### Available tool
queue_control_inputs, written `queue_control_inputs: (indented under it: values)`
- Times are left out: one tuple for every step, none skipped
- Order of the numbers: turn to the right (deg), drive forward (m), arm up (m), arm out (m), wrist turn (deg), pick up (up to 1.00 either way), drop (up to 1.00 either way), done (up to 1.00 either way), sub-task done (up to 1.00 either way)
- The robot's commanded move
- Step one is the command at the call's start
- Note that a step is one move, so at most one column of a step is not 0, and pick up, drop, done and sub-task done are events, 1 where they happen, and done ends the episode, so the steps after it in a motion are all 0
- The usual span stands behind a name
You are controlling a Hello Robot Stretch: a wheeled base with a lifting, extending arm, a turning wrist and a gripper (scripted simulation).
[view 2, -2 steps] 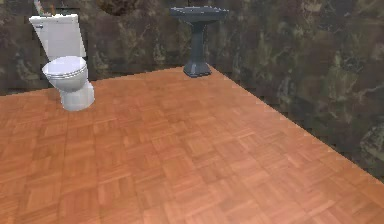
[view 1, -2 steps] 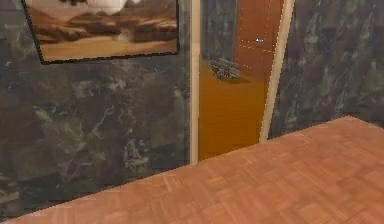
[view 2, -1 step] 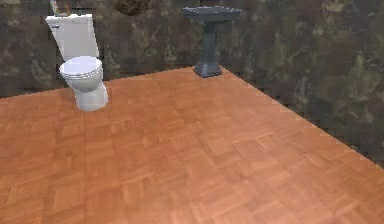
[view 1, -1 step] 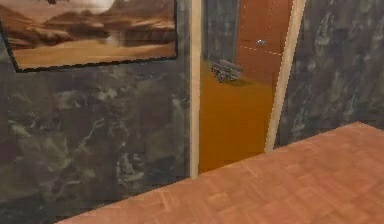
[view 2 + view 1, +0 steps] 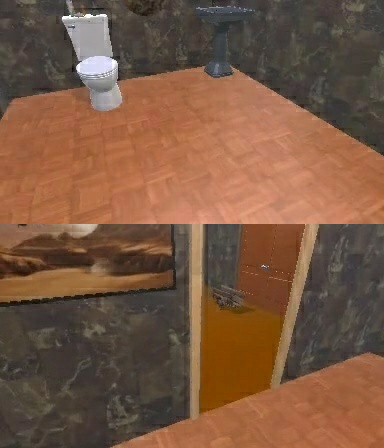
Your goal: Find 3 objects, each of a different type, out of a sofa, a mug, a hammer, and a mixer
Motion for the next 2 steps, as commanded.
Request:
queue_control_inputs:
  values:
    - [18.0, 0.0, 0.0, 0.0, 0.0, 0.0, 0.0, 0.0, 0.0]
    - [0.0, 1.0, 0.0, 0.0, 0.0, 0.0, 0.0, 0.0, 0.0]
